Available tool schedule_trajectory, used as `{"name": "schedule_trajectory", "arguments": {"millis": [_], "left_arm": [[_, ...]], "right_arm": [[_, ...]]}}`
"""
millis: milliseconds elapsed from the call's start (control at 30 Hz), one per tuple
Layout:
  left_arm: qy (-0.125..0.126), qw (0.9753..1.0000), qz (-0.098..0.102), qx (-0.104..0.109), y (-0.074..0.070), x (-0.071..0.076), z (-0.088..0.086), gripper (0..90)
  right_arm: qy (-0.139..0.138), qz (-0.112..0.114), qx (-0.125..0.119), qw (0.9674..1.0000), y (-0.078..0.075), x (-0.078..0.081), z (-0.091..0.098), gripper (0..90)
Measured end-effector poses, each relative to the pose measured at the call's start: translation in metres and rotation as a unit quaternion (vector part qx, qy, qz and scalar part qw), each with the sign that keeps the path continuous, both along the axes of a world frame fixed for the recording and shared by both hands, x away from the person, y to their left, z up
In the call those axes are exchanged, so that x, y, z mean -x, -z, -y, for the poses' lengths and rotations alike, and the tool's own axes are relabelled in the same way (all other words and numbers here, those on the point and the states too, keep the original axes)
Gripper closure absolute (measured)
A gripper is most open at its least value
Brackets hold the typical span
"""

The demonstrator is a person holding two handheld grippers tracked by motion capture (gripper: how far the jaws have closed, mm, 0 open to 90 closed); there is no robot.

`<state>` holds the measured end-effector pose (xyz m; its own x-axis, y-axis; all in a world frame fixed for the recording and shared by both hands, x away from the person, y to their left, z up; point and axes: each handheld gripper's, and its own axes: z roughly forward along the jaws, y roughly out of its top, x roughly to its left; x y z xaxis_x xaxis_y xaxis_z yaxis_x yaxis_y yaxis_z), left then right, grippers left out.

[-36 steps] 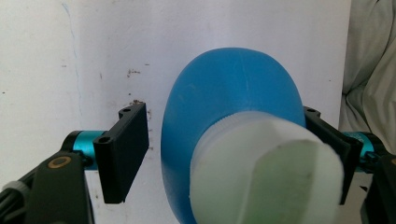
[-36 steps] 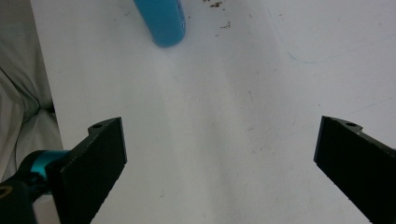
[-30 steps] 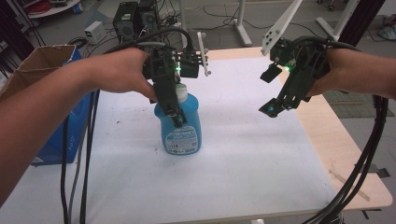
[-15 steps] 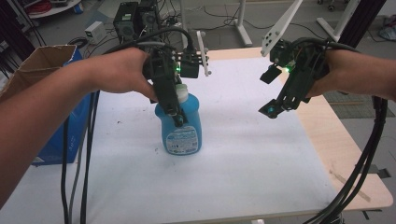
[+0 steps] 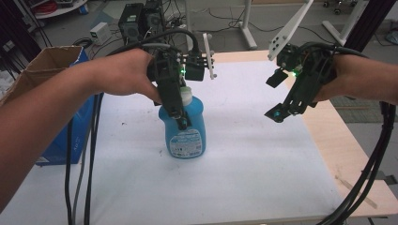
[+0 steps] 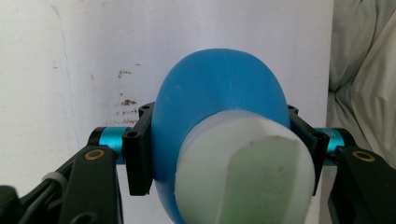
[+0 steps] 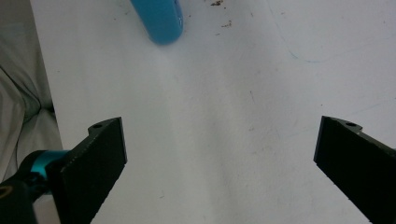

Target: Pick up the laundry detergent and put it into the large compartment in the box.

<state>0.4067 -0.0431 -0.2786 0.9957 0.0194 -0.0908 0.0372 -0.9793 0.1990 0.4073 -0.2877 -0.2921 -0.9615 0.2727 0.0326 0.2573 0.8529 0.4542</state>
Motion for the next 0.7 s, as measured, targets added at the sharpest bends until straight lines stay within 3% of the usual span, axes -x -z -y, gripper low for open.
{"name": "schedule_trajectory", "arguments": {"millis": [100, 200, 233, 467, 533, 567, 667, 700], "left_arm": [[-0.003, 1.0000, 0.000, -0.001, -0.006, 0.001, -0.002, 37.9], [-0.015, 0.9999, 0.003, 0.002, -0.024, 0.005, -0.009, 37.8], [-0.015, 0.9999, 0.003, 0.002, -0.024, 0.005, -0.009, 37.8], [-0.037, 0.9990, 0.025, 0.006, -0.080, 0.011, -0.034, 37.8], [-0.041, 0.9987, 0.029, 0.007, -0.087, 0.011, -0.038, 37.8], [-0.052, 0.9980, 0.034, 0.011, -0.100, 0.011, -0.046, 37.8], [-0.066, 0.9971, 0.037, 0.010, -0.112, 0.011, -0.054, 37.8], [-0.080, 0.9961, 0.036, 0.011, -0.123, 0.010, -0.063, 37.8]], "right_arm": [[-0.002, 0.000, 0.001, 1.0000, 0.000, 0.000, 0.000, 1.5], [-0.001, 0.000, 0.000, 1.0000, 0.000, 0.000, 0.000, 1.5], [-0.001, 0.000, 0.000, 1.0000, 0.000, 0.000, 0.000, 1.5], [-0.002, -0.002, 0.001, 1.0000, 0.000, 0.000, -0.001, 1.5], [-0.003, -0.001, 0.001, 1.0000, 0.000, -0.001, -0.001, 1.5], [-0.004, -0.003, 0.000, 1.0000, 0.000, -0.001, -0.003, 1.5], [-0.007, -0.002, 0.001, 1.0000, 0.000, -0.001, -0.005, 1.5], [-0.007, -0.003, 0.000, 1.0000, 0.000, -0.001, -0.005, 1.5]]}}
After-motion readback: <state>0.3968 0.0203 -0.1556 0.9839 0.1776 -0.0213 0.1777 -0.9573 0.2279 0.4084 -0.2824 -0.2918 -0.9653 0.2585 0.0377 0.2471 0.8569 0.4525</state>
